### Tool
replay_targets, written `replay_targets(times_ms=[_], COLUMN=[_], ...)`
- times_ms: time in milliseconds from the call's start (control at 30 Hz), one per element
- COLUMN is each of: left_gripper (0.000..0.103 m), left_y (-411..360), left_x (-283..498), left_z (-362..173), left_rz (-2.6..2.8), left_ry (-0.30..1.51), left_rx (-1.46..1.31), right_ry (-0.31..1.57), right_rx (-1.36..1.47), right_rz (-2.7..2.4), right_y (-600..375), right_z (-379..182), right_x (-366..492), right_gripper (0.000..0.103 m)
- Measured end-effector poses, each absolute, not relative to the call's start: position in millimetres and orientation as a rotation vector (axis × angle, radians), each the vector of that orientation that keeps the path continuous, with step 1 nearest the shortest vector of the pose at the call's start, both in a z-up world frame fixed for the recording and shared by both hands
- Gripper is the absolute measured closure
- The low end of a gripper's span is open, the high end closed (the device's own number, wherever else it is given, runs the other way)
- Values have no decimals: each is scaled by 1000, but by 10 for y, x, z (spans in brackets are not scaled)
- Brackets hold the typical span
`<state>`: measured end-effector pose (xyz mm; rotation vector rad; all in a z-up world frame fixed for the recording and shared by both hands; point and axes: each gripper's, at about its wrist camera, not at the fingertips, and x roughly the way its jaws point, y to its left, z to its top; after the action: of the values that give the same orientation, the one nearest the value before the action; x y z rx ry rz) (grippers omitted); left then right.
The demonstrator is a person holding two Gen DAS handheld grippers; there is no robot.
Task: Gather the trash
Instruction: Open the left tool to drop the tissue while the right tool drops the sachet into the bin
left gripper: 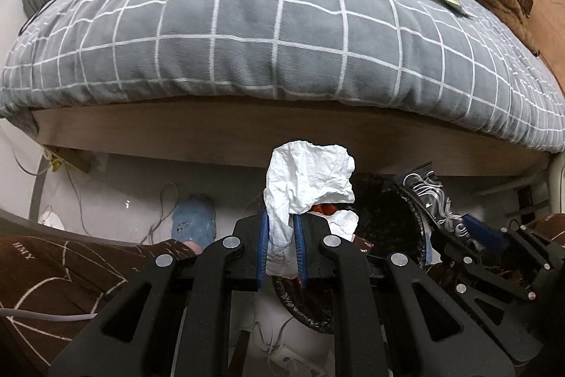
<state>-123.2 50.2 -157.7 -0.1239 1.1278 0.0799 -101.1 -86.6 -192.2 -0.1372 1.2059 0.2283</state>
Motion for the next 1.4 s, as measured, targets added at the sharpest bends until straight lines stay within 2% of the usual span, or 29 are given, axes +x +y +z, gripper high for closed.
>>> replay_targets(times_ms=[133, 200, 367, 600, 967, 1000, 1067, 1400], left_gripper=[90, 90, 90, 90, 88, 86, 73, 40], left_y=[383, 329, 142, -144, -575, -605, -645, -561], left_x=[-1151, -1141, -1115, -1124, -1147, -1154, -1158, -1200], left_z=[-1621, -1646, -1655, -1664, -1697, -1710, -1724, -1761], left_rz=[60, 50, 14, -34, -99, -103, -100, -55], left_ry=[1135, 1143, 1143, 1151, 1163, 1166, 1170, 1156], left_rx=[-115, -115, -106, -75, -58, -54, -46, -46], right_ry=[1192, 1183, 1144, 1114, 1077, 1076, 1072, 1065], right_rx=[-120, -110, -89, -69, -31, -29, -24, -34], right_rz=[197, 178, 115, 47, -44, -47, -52, -30], right_y=[-1058, -1145, -1436, -1727, -2094, -2102, -2123, -2017], right_z=[-1875, -1848, -1748, -1668, -1514, -1506, -1491, -1475], right_x=[-992, -984, -1000, -1056, -1109, -1111, -1113, -1084], right_gripper=[46, 36, 21, 12, 12, 12, 12, 12])
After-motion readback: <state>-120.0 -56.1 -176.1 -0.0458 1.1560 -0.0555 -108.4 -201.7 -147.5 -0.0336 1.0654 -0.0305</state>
